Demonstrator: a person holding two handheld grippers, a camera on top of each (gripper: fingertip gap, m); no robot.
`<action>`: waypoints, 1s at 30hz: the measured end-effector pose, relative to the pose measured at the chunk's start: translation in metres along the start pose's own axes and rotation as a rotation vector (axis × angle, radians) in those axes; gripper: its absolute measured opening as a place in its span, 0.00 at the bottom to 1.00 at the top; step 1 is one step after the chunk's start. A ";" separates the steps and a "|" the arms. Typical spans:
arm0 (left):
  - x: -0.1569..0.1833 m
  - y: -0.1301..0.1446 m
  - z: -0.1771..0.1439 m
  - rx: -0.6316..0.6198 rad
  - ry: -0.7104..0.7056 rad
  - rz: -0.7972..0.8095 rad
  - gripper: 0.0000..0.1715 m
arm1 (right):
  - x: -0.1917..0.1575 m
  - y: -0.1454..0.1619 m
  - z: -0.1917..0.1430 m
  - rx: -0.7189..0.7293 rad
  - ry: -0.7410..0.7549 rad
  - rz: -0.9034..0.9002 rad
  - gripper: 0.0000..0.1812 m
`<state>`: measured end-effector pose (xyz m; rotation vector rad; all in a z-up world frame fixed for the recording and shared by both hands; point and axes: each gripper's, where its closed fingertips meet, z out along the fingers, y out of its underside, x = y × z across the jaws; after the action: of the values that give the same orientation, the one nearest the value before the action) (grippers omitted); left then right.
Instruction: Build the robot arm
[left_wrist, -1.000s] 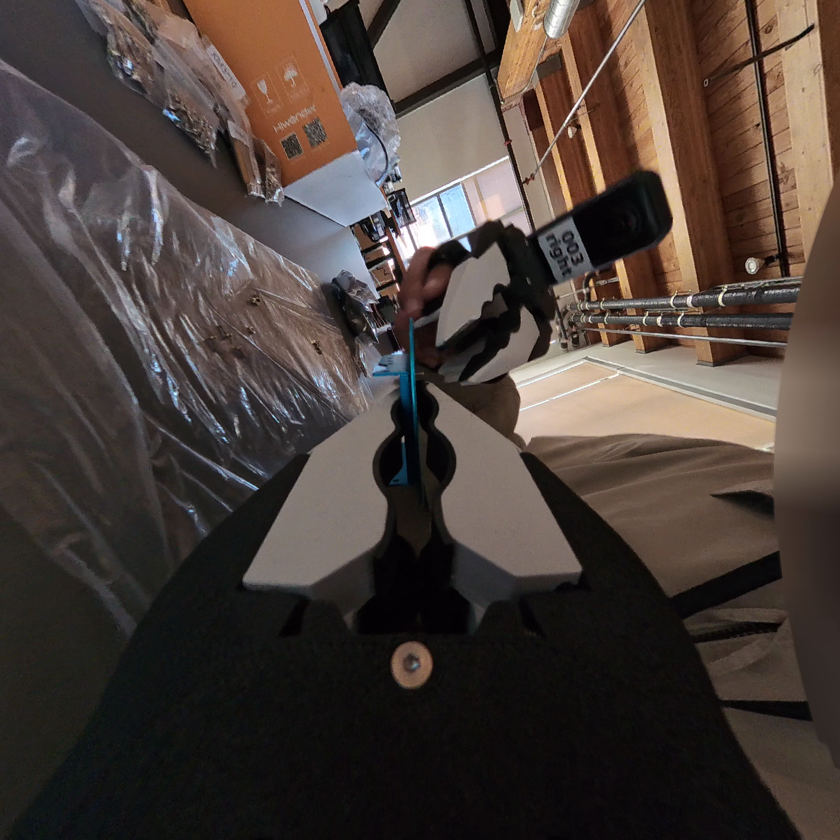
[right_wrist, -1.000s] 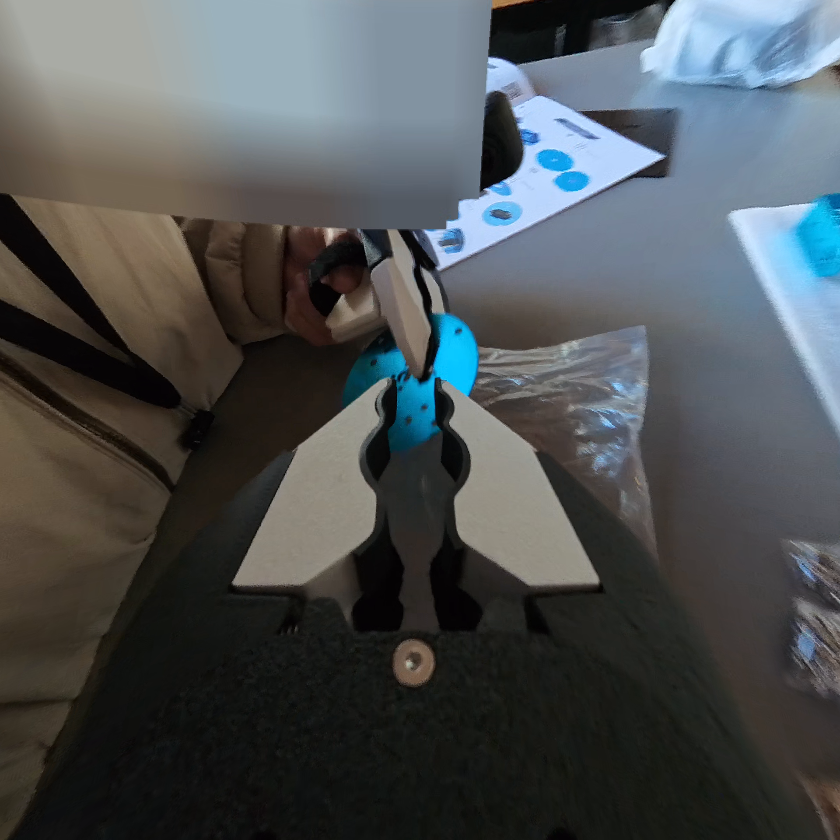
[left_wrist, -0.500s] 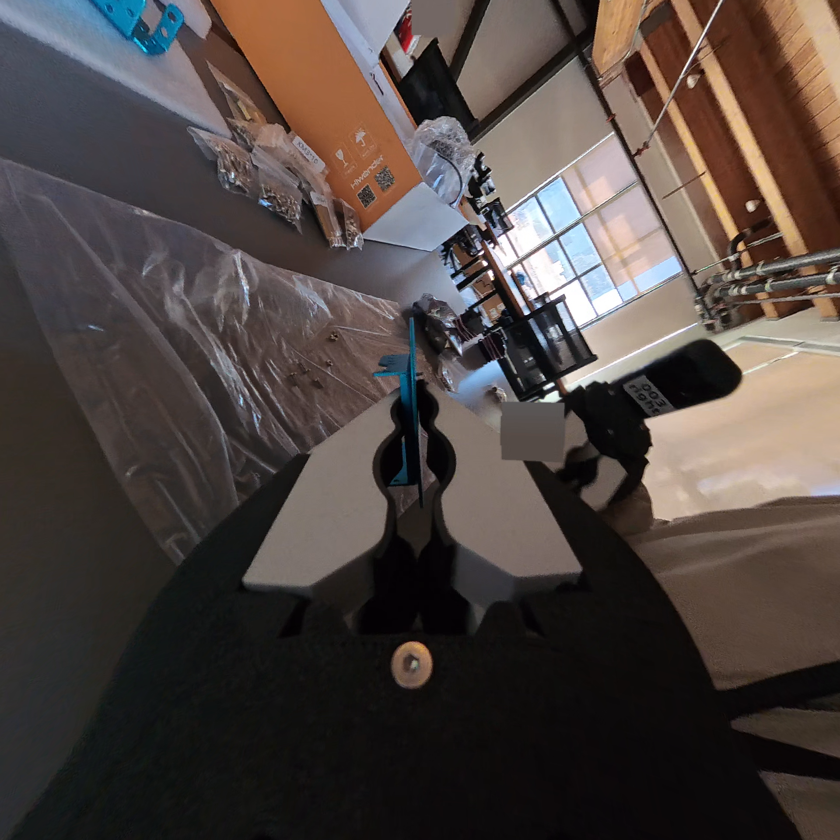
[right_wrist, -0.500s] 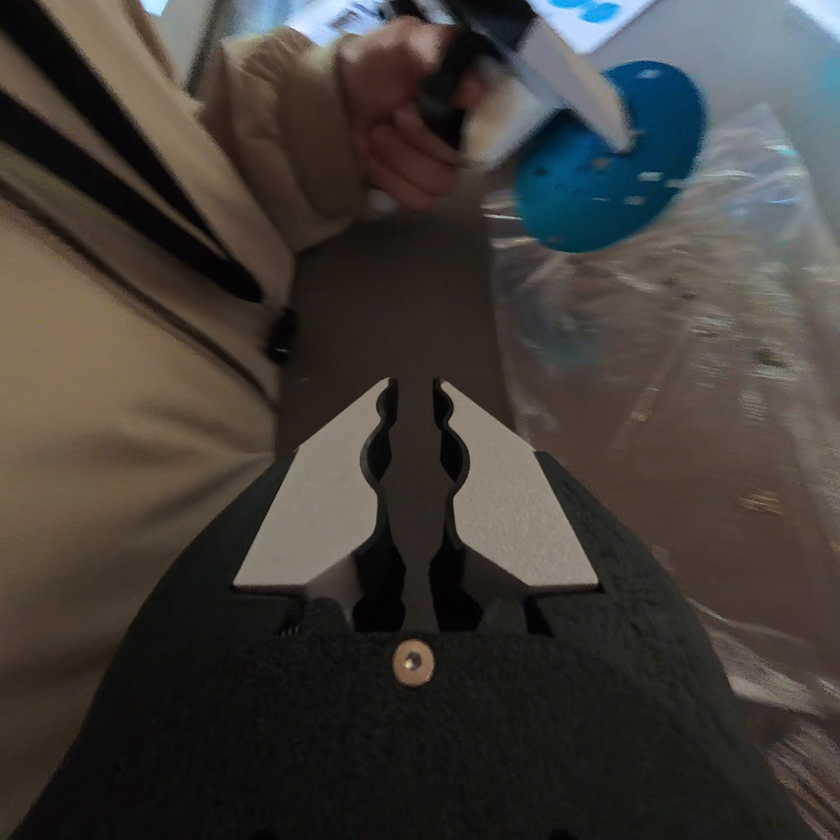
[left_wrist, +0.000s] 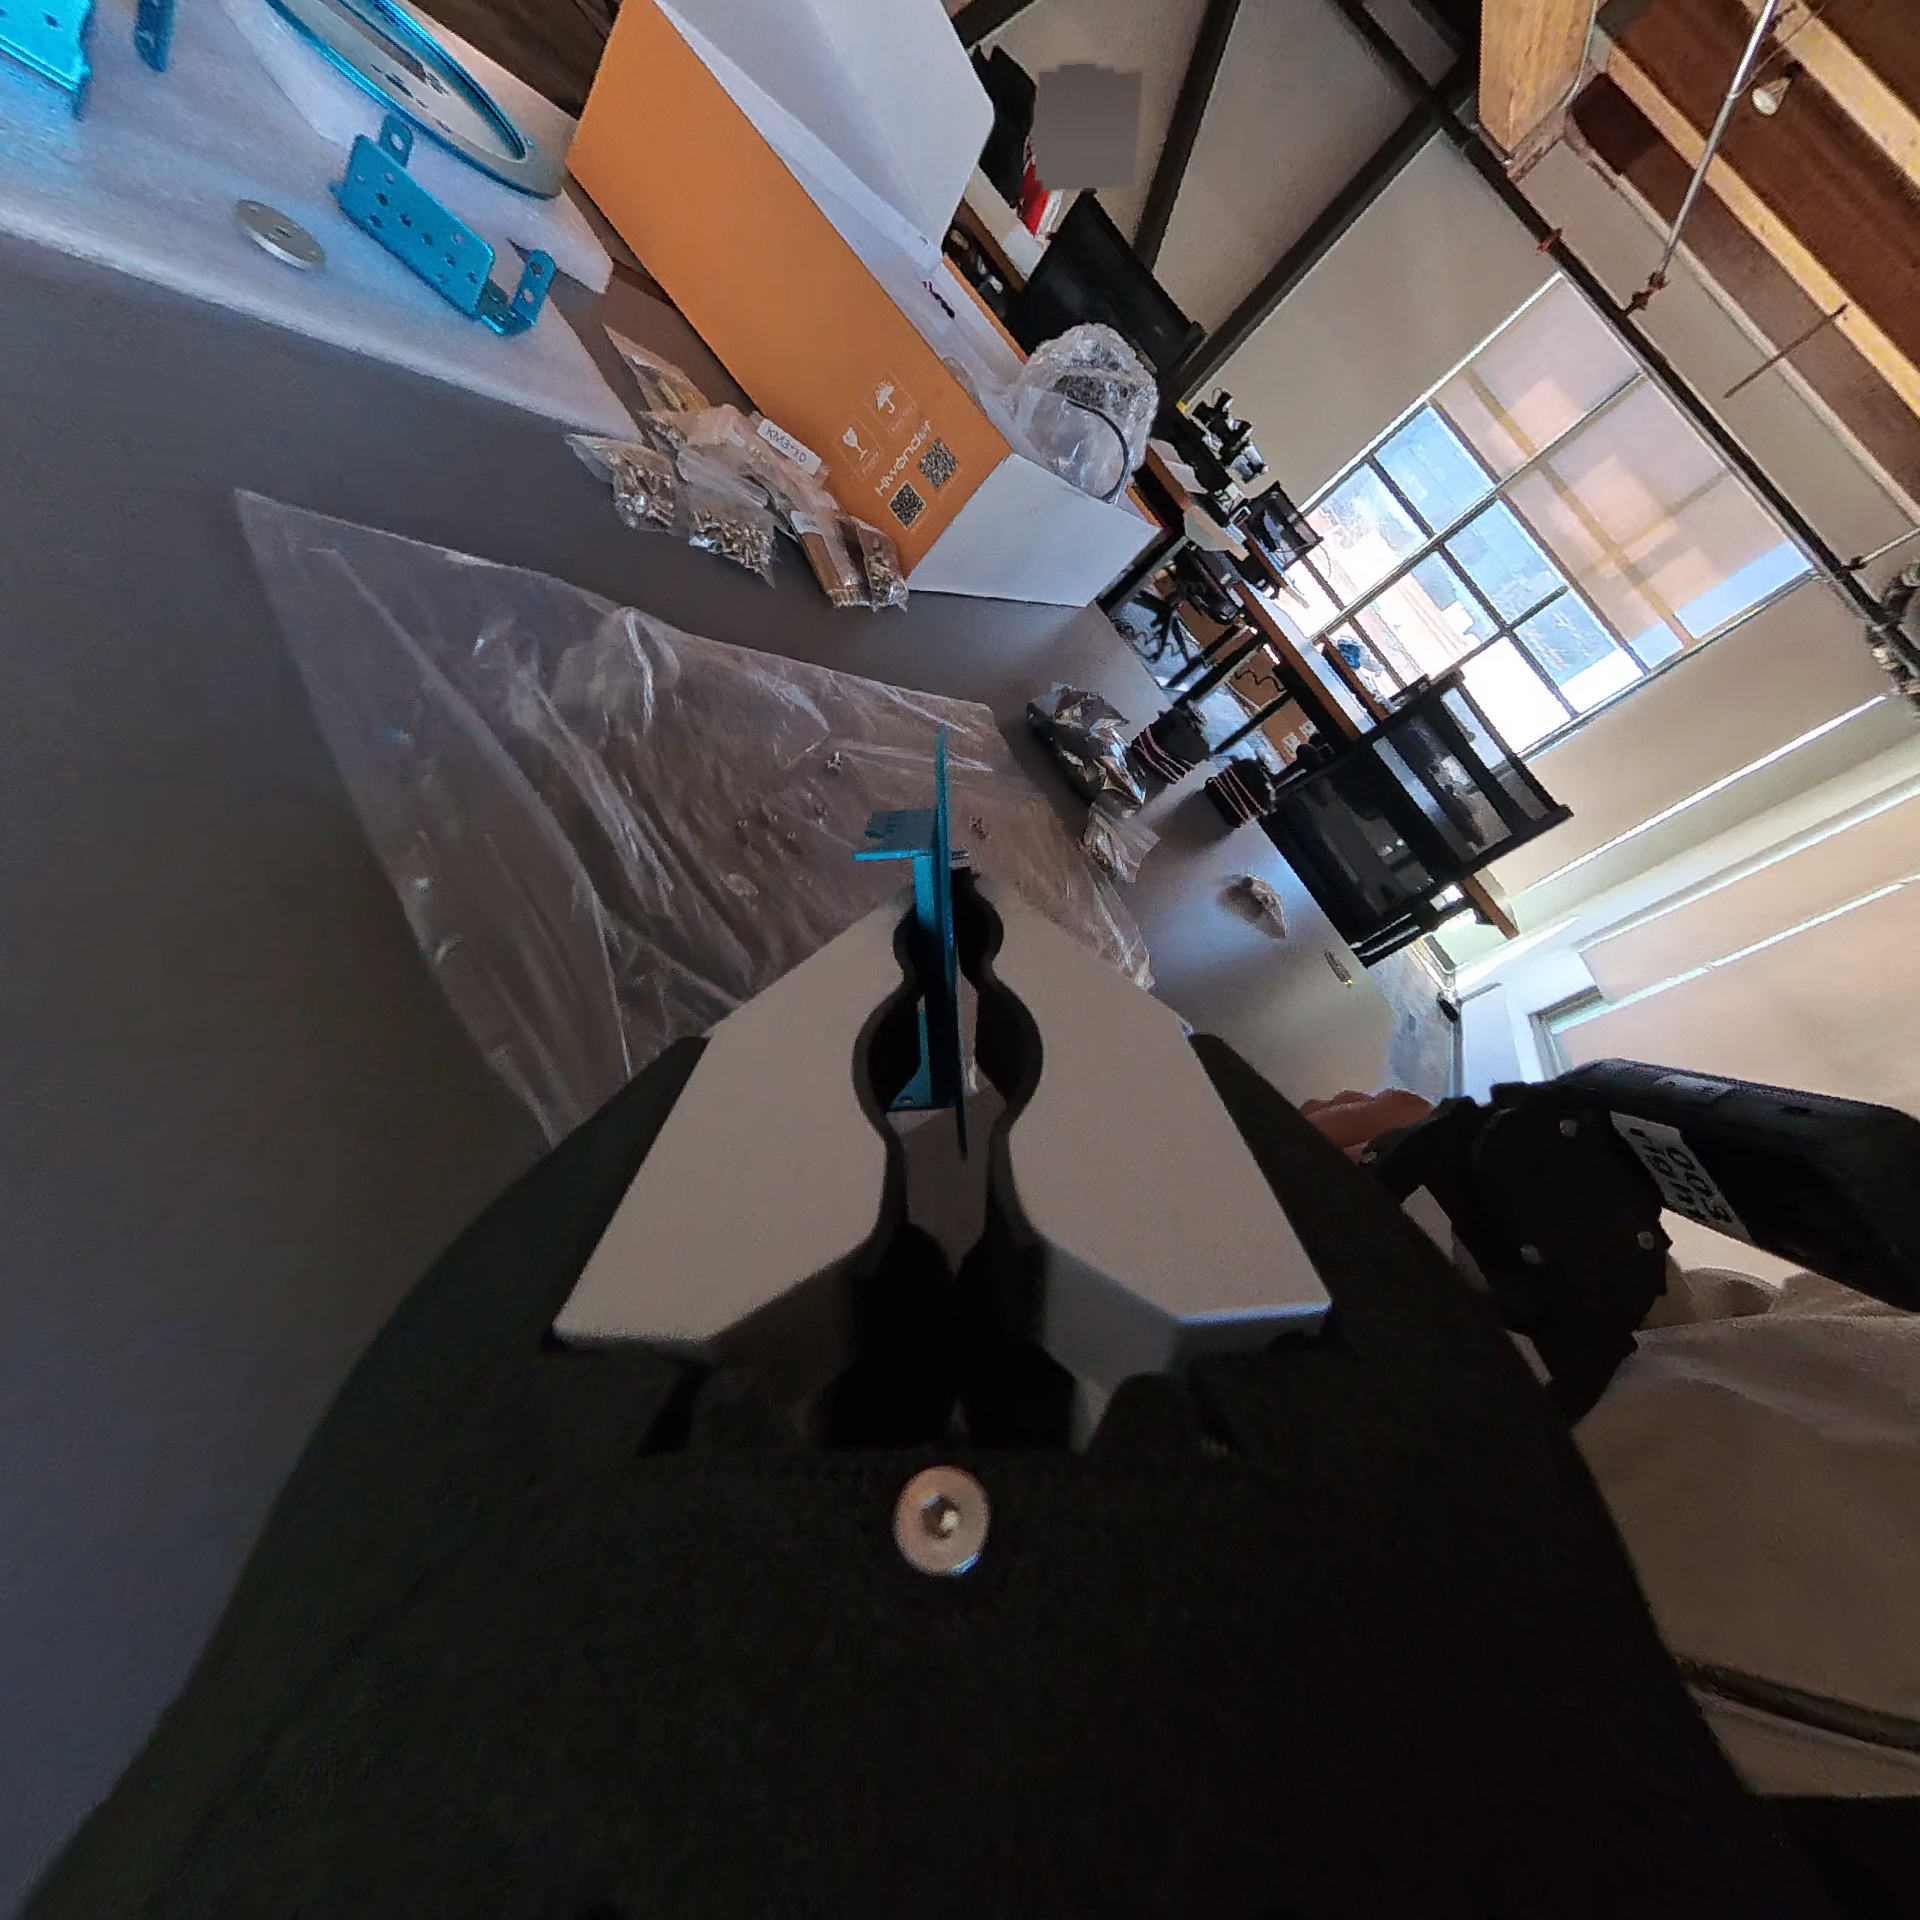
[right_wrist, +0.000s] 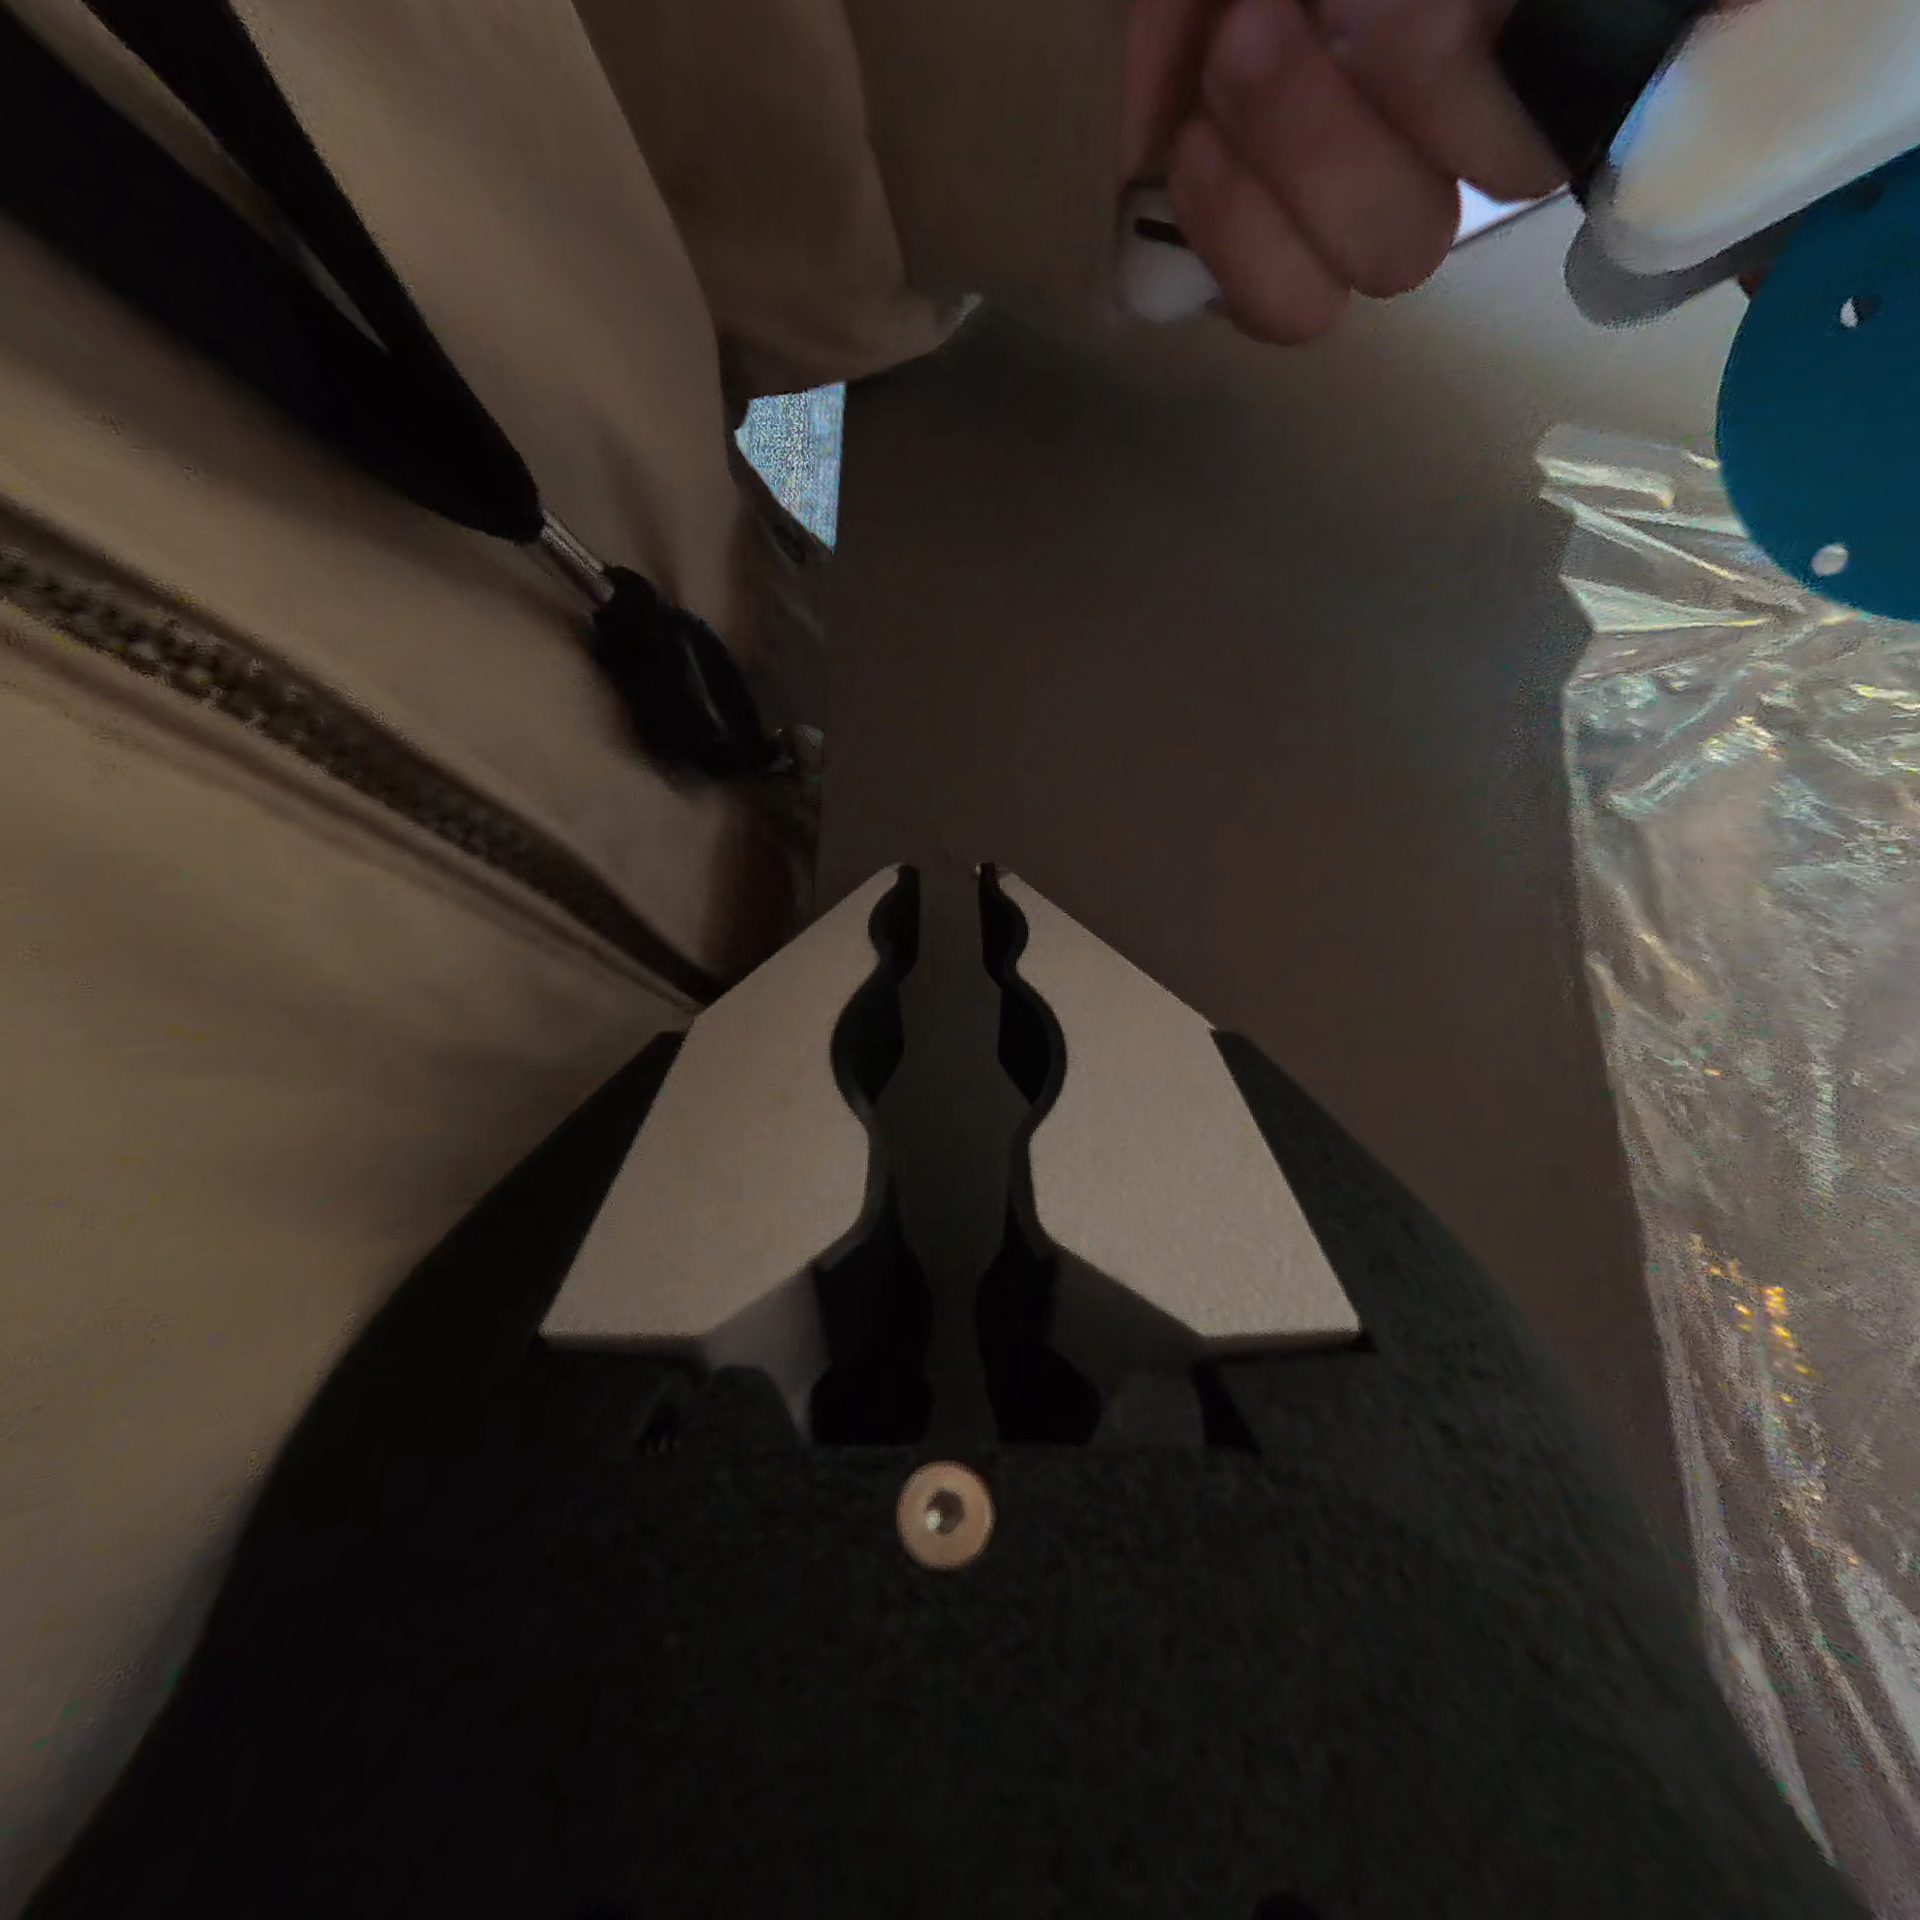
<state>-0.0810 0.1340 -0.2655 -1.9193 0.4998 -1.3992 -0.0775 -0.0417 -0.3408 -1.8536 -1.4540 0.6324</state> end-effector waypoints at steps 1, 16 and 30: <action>0.001 0.002 -0.005 0.005 -0.005 0.002 0.00 | 0.002 0.001 0.003 -0.017 0.022 0.000 0.06; 0.027 0.026 -0.036 0.038 0.096 -0.138 0.00 | 0.009 0.001 0.010 -0.046 0.038 -0.008 0.01; 0.020 0.042 -0.031 -0.023 0.057 -0.158 0.01 | 0.014 0.004 -0.007 -0.010 -0.004 0.066 0.07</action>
<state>-0.0995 0.0820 -0.2775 -1.9777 0.3992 -1.5579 -0.0662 -0.0305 -0.3384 -1.9155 -1.4056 0.6625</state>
